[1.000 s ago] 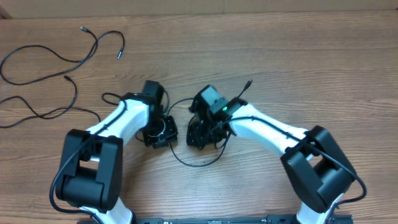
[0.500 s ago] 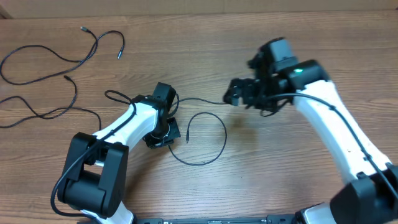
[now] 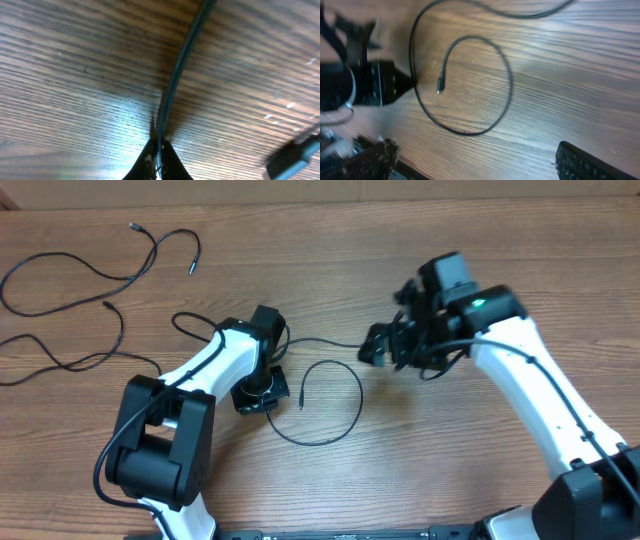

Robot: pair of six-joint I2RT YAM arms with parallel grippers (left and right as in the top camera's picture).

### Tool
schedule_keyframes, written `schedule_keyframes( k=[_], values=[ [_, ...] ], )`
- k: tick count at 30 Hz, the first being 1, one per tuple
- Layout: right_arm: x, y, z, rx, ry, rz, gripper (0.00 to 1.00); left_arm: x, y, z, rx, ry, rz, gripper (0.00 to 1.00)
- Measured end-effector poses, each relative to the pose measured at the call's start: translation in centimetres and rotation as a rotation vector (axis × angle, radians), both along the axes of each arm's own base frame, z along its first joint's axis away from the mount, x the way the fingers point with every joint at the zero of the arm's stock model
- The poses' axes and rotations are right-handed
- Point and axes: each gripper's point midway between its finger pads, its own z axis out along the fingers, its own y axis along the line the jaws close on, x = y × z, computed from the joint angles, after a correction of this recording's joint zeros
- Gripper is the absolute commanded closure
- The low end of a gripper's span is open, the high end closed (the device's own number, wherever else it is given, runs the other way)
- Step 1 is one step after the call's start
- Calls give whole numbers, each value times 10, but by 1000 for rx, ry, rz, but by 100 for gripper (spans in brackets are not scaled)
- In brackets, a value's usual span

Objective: Untangle cables

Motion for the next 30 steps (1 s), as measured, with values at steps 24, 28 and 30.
schedule_keyframes(
  k=[24, 28, 30],
  values=[
    [-59, 119, -29, 94, -172, 404, 0, 33, -10, 74, -16, -20, 3, 96],
    [-60, 147, -35, 129, -212, 435, 0, 33, -15, 75, -42, -14, 6, 96],
    [-60, 153, -41, 124, -206, 424, 0, 32, -18, 76, -63, -8, 2, 96]
  ],
)
